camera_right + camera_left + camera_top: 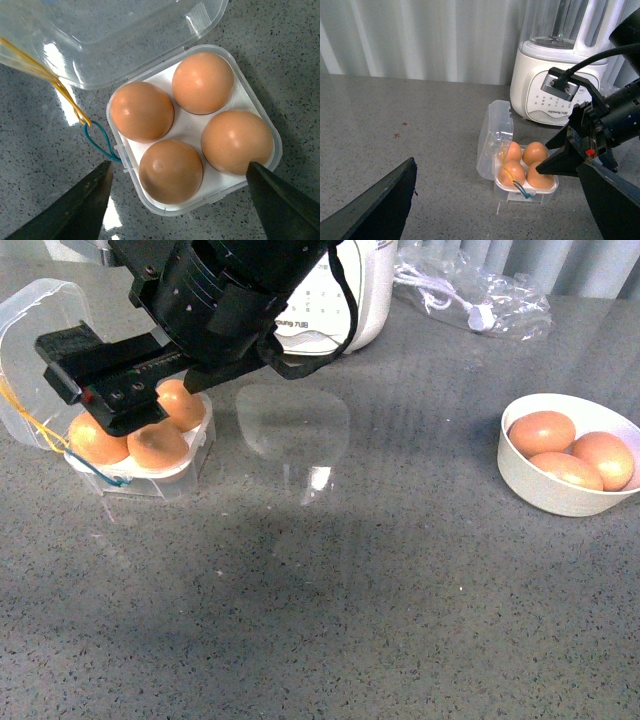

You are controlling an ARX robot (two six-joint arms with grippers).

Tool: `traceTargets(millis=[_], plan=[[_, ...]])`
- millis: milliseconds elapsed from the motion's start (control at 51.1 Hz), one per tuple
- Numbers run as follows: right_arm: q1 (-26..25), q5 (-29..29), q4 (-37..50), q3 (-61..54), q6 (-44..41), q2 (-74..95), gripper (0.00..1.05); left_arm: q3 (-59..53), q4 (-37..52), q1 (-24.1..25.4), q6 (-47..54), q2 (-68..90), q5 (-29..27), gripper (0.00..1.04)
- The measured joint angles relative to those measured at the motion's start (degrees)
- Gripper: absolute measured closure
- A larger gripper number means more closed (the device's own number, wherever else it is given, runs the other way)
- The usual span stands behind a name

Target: Put egg into box

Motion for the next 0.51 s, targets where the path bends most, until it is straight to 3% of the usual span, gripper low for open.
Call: traceTargets(millis=[117,313,509], plan=[[-0.57,-0.13,1.81,-1.79,2.34,-2.27,0.05,0.00,0.00,0.00,0.00,0.00,0.00,0.07],[-2.34,2.34,7.43,-8.72,6.56,-11.06,0.07,0.00,0.00,0.00,0.00,0.00,0.00,0.07],[-5.64,11.34,14.25,-19.39,10.14,-22.16,0.07,0.00,0.00,0.00,0.00,0.00,0.00,0.07]])
